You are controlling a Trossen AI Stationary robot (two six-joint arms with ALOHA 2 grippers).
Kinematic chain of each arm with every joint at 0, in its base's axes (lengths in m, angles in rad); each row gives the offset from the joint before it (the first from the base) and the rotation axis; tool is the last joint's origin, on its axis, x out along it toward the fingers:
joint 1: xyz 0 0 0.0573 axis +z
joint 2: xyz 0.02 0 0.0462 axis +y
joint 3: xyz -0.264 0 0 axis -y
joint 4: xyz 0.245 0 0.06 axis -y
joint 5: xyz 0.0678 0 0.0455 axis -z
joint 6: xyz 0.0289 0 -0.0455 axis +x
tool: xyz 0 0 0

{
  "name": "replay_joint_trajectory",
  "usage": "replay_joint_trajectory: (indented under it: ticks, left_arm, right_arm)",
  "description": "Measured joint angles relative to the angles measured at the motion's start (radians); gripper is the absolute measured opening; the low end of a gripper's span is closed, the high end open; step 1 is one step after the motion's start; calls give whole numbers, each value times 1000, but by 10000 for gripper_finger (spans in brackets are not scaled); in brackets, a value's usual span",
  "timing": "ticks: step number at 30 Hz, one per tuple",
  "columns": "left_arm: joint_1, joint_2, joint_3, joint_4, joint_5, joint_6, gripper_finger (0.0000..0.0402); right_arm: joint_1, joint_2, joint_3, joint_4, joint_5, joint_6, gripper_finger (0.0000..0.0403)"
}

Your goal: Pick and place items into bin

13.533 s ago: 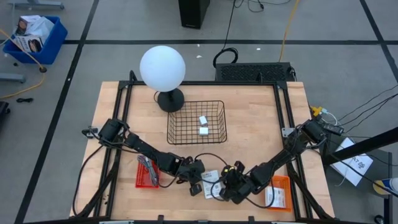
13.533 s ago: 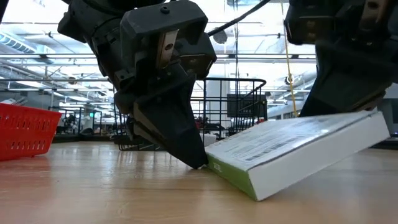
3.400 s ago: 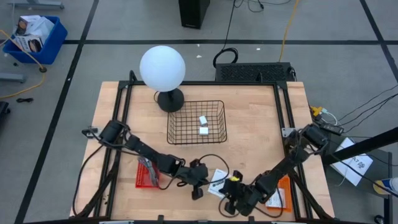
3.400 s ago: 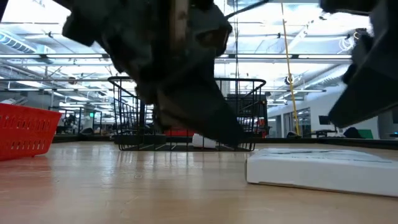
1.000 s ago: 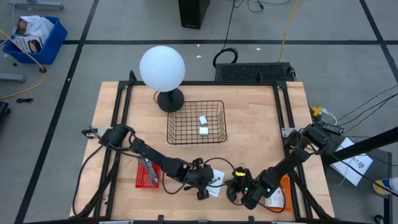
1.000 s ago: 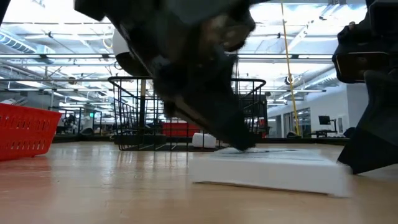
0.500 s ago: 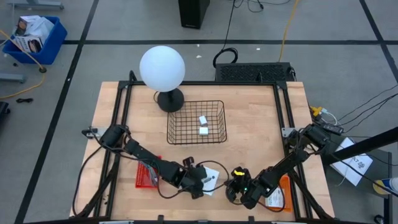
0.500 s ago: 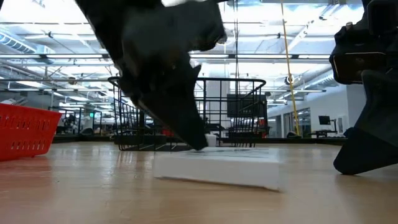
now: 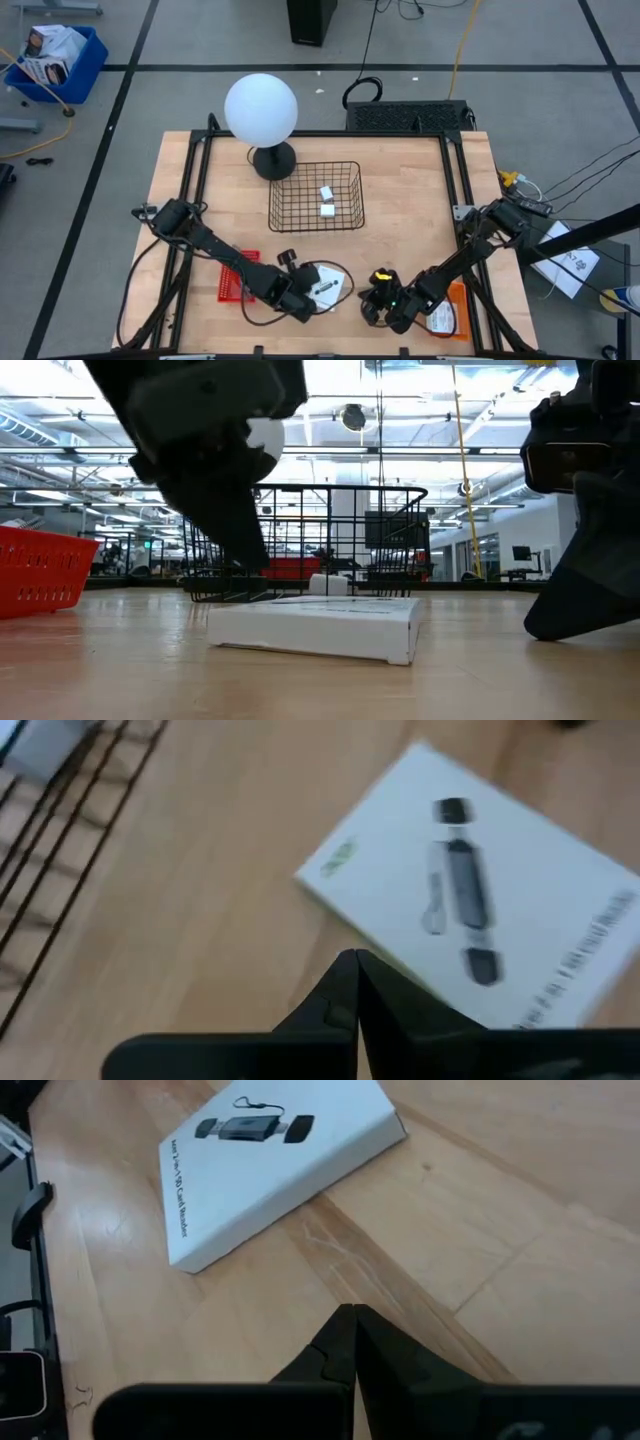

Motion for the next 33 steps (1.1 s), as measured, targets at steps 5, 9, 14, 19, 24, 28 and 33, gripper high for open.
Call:
replay_joint_trajectory:
  ticks: [5,9,14,19,24,28,33]
  left_arm:
    - [16,23,-10,-3,47,-64,3]
    - [26,43,-22,35,100,-43,3]
    - [38,49,-20,47,135,-31,3]
    - [35,50,-20,147,142,11,4]
    - [34,50,-20,172,144,24,4]
    - [37,51,-21,184,142,25,2]
    - [40,64,-28,201,110,32,4]
  right_arm:
    - [-10,2,4,39,25,-65,0]
    - [-12,7,36,42,83,-158,0]
    - [-36,6,82,55,129,-264,0]
    - [-74,5,110,85,136,-366,0]
    - [-113,56,112,121,5,-315,0]
    - [-102,102,117,143,31,-268,0]
    - [-55,68,111,151,125,-389,0]
